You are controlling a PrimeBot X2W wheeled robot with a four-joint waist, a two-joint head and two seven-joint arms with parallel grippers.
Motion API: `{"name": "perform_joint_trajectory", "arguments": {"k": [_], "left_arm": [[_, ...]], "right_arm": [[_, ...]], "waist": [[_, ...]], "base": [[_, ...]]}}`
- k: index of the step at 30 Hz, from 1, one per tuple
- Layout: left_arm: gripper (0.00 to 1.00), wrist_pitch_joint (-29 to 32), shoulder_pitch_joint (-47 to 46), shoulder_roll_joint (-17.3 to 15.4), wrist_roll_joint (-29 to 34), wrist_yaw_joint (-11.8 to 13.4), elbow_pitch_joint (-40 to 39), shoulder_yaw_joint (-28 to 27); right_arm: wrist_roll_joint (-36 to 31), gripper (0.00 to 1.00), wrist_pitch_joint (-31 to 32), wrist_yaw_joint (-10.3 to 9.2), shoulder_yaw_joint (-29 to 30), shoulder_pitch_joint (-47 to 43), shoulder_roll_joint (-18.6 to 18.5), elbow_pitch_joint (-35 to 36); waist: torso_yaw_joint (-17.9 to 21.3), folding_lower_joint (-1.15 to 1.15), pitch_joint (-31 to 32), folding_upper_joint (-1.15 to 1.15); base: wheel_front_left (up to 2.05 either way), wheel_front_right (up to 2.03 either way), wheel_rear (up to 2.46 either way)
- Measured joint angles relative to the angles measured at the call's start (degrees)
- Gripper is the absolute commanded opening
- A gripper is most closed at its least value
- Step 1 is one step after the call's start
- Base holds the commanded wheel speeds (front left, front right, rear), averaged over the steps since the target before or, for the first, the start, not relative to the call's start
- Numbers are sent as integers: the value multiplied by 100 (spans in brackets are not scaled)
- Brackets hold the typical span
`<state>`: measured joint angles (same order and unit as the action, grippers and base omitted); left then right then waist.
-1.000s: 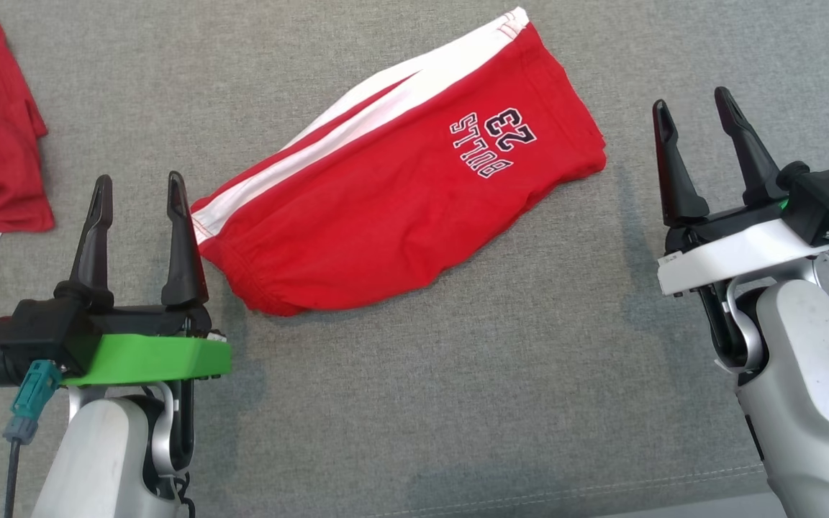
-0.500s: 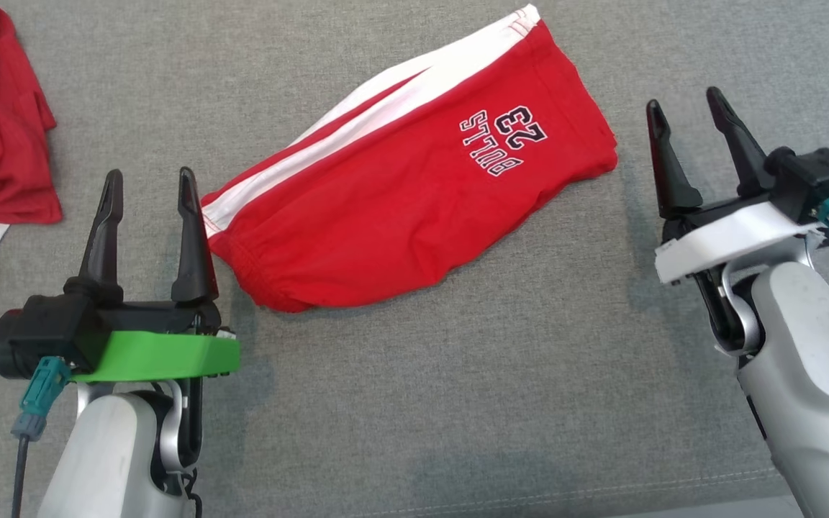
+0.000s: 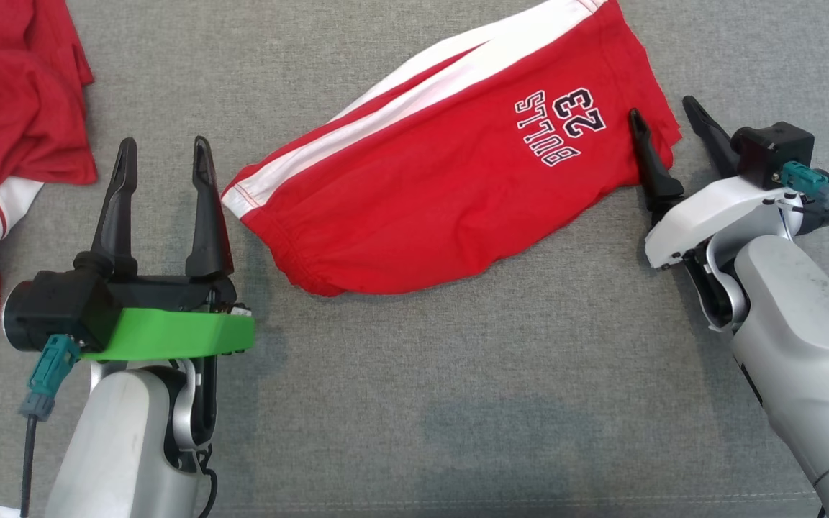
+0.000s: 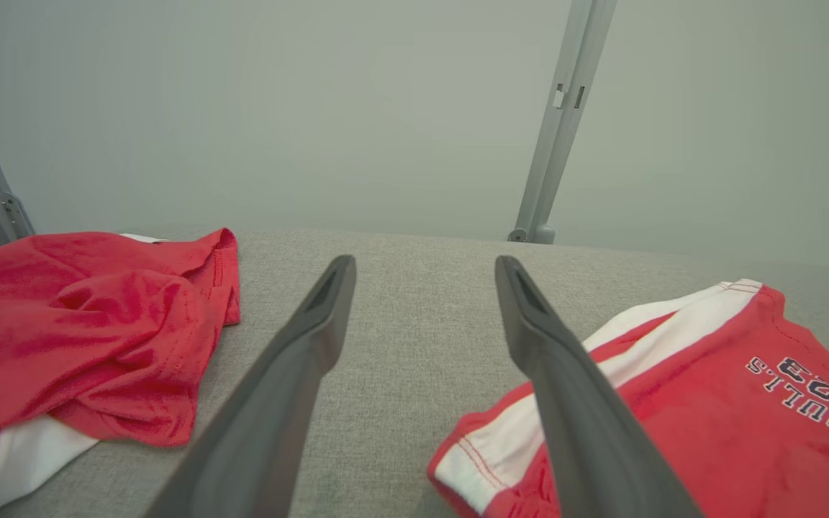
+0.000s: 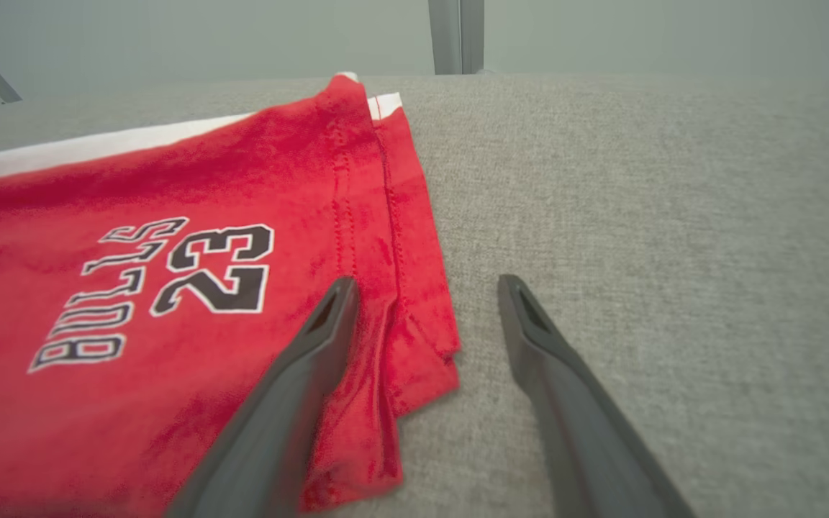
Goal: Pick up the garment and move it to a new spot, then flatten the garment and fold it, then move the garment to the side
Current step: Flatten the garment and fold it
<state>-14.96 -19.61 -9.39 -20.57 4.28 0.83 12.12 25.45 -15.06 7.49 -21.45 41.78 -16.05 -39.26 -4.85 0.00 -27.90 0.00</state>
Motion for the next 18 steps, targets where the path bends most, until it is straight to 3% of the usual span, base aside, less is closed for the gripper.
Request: {"name": "perform_joint_trajectory", "arguments": {"k": [1,2,3,4,12,18], "left_arm": [[100,-1,1,16,8,-9,9,-16],[100,-1,3,31,12,-23,19,-34],[100,0,8,46,20,-26,30,-48],[100,-1,13,57,36,-33,43,-65],[100,-7,158,93,113,-112,249,-126],[100,26,403,30,147,-124,372,-99]], "right_arm": [[92,100,5,0,-52,37,2,-86],[175,43,11,0,-85,69,0,-171],[261,7,53,0,-112,82,5,-250],[337,0,69,0,-156,103,8,-303],[737,0,0,4,-288,-249,35,-316],[767,0,-15,5,38,-990,51,58]], "waist": [[-23,0,-6,0],[-38,0,-3,0],[-45,0,8,0],[-47,0,25,0],[9,0,316,0],[115,0,686,0]], "base": [[0,0,0],[0,0,0],[0,0,0],[0,0,0],[0,0,0],[0,0,0]]}}
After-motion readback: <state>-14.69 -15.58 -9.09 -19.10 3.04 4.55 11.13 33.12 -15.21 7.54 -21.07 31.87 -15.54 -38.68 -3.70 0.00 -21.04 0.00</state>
